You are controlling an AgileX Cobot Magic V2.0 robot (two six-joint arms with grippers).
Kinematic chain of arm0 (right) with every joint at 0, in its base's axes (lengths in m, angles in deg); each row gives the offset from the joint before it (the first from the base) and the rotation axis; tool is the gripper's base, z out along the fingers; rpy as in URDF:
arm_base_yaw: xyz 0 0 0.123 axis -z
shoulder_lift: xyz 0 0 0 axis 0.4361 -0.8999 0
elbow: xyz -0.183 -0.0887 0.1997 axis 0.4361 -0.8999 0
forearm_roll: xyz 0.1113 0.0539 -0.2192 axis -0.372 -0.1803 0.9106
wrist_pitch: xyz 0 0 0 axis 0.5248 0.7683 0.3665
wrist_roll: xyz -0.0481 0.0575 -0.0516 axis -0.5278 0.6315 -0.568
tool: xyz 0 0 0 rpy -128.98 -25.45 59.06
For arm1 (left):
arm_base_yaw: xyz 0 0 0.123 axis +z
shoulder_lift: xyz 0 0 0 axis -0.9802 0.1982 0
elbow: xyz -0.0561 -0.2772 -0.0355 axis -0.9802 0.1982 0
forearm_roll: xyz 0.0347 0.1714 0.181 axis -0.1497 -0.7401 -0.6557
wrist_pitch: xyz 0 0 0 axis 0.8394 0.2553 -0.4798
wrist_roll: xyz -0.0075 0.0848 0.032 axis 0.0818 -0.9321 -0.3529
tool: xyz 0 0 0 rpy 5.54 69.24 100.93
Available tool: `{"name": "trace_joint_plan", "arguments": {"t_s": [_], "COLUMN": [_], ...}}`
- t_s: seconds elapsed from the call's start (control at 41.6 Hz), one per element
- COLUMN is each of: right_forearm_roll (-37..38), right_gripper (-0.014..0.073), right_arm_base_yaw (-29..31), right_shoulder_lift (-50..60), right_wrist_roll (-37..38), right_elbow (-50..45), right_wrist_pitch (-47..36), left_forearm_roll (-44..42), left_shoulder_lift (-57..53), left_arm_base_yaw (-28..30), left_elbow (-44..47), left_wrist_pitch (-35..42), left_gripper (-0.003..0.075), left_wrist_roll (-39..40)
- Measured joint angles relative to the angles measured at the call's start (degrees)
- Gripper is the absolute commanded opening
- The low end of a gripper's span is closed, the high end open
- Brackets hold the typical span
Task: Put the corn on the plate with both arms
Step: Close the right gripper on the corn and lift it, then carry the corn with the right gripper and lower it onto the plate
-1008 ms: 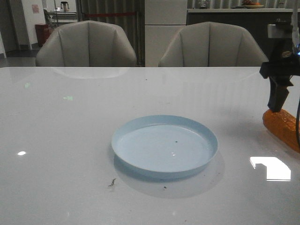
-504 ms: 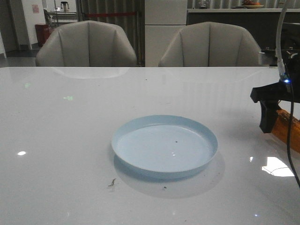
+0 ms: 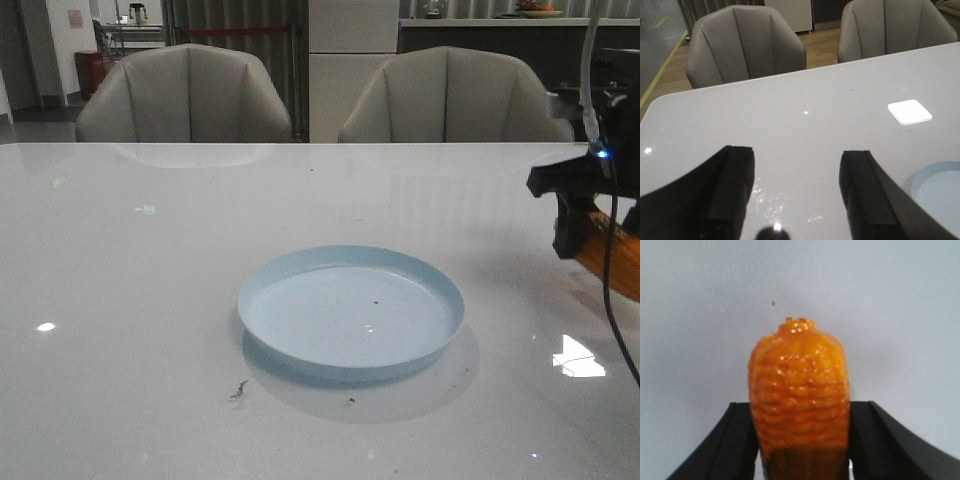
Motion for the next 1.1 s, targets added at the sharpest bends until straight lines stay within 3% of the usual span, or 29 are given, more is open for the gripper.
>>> {"name": "trace_joint_plan", "arguments": {"t_s": [0.192,0.408,0.768,1.105], "right_forearm_roll": [0.0,-0.1,-0.6,-3.6], "right_gripper": [0.0310,0.0310,0.0310,0.0315], "right_arm_base_yaw": [-4.4,-13.7,-25.8,-28.2], "right_shoulder_lift": [0.0,0.0,-5.5,-12.4], "right_wrist_roll": [-2.6,-3.8,-4.4,-4.4], "right_elbow": [11.6,20.2,20.8,20.8], "right_wrist_pitch": [5.3,8.0,10.5,11.3], "left_forearm_roll": [0.0,0.2,0.2,0.3], "left_shoulder_lift": [0.0,0.0,0.0,0.0], "left_arm_base_yaw": [0.0,0.0,0.0,0.0], "left_elbow": [0.0,0.0,0.0,0.0], "left_wrist_pitch": [2.7,4.6,4.6,4.7], "left_gripper": [0.0442,0.0442,0.0442,0.0442], "left_wrist_roll": [0.0,0.0,0.0,0.0]}}
